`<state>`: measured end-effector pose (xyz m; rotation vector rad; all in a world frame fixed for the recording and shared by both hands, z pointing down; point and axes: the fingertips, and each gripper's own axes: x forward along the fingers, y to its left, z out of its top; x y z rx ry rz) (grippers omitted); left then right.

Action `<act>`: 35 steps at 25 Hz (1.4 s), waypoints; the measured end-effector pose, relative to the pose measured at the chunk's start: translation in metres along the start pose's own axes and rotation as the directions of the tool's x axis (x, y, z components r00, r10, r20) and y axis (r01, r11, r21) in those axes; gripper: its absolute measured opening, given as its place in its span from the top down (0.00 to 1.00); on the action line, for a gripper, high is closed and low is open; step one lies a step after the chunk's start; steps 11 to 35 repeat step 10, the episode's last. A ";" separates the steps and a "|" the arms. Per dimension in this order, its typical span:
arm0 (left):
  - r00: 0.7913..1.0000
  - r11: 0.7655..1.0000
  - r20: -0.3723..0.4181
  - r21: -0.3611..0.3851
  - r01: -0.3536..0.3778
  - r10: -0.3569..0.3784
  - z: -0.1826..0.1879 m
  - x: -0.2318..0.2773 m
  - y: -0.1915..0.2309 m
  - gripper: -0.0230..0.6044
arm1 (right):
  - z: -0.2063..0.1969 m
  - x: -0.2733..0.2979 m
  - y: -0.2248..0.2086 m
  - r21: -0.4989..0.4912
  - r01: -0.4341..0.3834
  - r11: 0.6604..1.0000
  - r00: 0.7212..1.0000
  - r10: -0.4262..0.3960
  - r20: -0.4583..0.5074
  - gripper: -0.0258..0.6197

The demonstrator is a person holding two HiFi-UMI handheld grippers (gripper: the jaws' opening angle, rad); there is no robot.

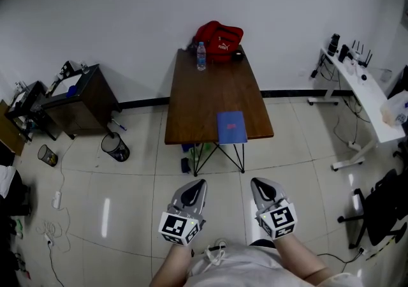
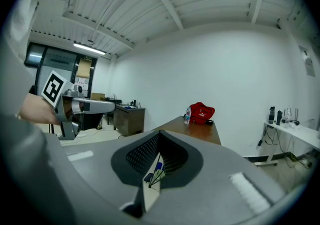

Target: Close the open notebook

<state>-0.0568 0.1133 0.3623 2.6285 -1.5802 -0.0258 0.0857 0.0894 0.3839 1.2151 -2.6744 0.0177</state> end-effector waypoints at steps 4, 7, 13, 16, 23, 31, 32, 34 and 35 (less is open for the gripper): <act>1.000 1.000 -0.007 -0.002 -0.004 0.004 -0.001 0.001 0.005 0.95 | -0.001 0.005 0.000 -0.001 -0.009 1.000 1.000 0.009 -0.003 0.96; 1.000 1.000 -0.005 -0.003 -0.006 0.006 0.000 0.004 0.008 0.95 | 0.001 0.010 0.001 -0.025 -0.020 0.999 1.000 0.020 -0.004 0.96; 1.000 1.000 -0.001 -0.002 -0.007 0.007 0.001 0.005 0.011 0.95 | 0.002 0.014 0.003 -0.059 -0.025 0.998 1.000 0.024 -0.012 0.96; 1.000 1.000 -0.001 -0.002 -0.007 0.007 0.001 0.005 0.011 0.95 | 0.002 0.014 0.003 -0.059 -0.025 0.998 1.000 0.024 -0.012 0.96; 1.000 1.000 -0.001 -0.002 -0.007 0.007 0.001 0.005 0.011 0.95 | 0.002 0.014 0.003 -0.059 -0.025 0.998 1.000 0.024 -0.012 0.96; 1.000 1.000 -0.001 -0.002 -0.007 0.007 0.001 0.005 0.011 0.95 | 0.002 0.014 0.003 -0.059 -0.025 0.998 1.000 0.024 -0.012 0.96; 1.000 1.000 -0.001 -0.002 -0.007 0.007 0.001 0.005 0.011 0.95 | 0.002 0.014 0.003 -0.059 -0.025 0.998 1.000 0.024 -0.012 0.96; 1.000 1.000 -0.001 -0.002 -0.007 0.007 0.001 0.005 0.011 0.95 | 0.002 0.014 0.003 -0.059 -0.025 0.998 1.000 0.024 -0.012 0.96; 1.000 1.000 -0.001 -0.002 -0.007 0.007 0.001 0.005 0.011 0.95 | 0.002 0.014 0.003 -0.059 -0.025 0.998 1.000 0.024 -0.012 0.96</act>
